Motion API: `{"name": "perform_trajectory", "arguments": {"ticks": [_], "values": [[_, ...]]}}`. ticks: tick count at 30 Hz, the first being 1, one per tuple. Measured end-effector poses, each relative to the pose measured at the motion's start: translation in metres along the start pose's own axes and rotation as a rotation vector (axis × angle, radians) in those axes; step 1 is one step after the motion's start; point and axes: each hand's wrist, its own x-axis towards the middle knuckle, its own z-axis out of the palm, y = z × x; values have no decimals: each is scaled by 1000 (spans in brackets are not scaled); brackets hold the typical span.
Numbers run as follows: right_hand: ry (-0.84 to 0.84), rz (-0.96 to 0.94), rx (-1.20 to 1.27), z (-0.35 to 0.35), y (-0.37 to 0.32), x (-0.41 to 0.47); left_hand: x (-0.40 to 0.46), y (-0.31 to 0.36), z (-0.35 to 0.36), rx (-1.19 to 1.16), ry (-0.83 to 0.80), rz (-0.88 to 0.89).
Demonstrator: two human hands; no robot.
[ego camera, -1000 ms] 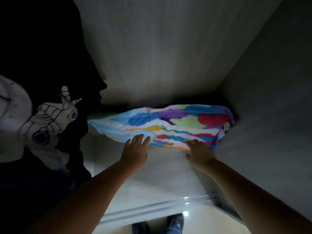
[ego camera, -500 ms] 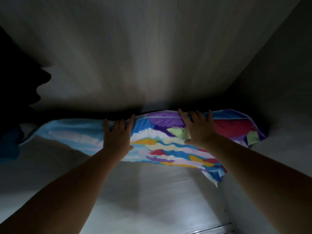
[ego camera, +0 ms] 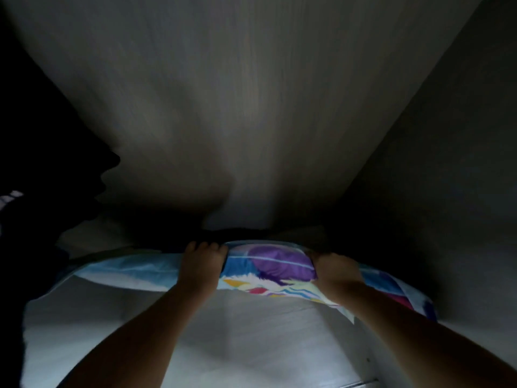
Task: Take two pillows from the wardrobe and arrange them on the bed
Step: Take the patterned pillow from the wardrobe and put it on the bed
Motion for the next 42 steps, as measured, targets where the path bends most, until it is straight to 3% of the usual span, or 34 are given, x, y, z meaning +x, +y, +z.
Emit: {"name": "perform_trajectory", "arguments": {"ticks": [2, 8, 15, 26, 33, 42], "values": [[-14, 23, 34, -14, 3, -20, -8, -2, -24, 75, 94, 63], [-48, 67, 102, -70, 11, -110, -36, -7, -109, 33, -76, 58], [-52, 187, 267, -125, 17, -244, -89, 19, -203, 54, -68, 216], [57, 481, 281, -140, -10, -435, -195, 62, -263, -60, -91, 506], [30, 702, 308, -125, 1, -583, -267, 152, -303, -9, -48, 756], [7, 907, 360, -71, 69, -766, -351, 337, -332, 10, -33, 1026]]}}
